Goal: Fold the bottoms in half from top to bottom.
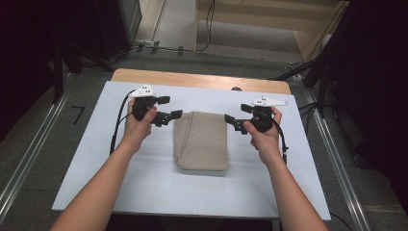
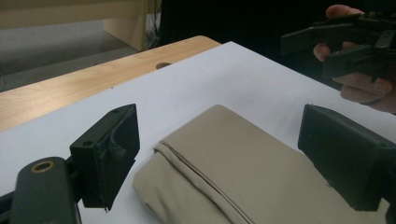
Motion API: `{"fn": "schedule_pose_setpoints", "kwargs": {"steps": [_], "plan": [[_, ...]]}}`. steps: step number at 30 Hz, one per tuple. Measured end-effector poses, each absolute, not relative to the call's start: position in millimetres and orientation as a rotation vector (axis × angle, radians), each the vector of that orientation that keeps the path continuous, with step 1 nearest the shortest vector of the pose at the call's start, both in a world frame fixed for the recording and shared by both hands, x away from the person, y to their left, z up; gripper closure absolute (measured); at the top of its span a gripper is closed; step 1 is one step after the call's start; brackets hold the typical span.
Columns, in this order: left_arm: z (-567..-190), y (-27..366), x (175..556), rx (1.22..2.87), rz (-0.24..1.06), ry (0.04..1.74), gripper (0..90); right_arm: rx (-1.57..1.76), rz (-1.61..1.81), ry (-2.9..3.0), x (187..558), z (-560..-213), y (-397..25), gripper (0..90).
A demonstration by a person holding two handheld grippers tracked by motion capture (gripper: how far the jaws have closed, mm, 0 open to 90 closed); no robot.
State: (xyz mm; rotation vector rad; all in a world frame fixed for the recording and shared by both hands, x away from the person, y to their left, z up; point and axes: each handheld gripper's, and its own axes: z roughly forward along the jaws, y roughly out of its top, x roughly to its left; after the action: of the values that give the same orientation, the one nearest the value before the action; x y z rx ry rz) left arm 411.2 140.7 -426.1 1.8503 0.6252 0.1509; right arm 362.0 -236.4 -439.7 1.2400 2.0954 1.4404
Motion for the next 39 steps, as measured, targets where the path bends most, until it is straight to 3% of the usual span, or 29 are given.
{"fn": "schedule_pose_setpoints", "kwargs": {"steps": [7,23,27,39], "plan": [[-424.2,154.1,380.4,1.840,0.155,0.564,11.6,1.191,1.510,2.072,328.2,-443.4,-246.3,0.0],[-448.7,204.2,314.2,1.802,0.159,0.582,11.1,1.174,1.507,2.049,262.7,-468.3,-271.3,0.0],[-459.8,217.3,299.6,1.794,0.148,0.595,0.0,1.197,1.509,2.018,247.3,-473.6,-283.9,0.0],[-478.6,263.0,271.5,1.779,0.175,0.661,0.0,1.233,1.439,1.994,207.3,-496.8,-314.9,0.0]]}}
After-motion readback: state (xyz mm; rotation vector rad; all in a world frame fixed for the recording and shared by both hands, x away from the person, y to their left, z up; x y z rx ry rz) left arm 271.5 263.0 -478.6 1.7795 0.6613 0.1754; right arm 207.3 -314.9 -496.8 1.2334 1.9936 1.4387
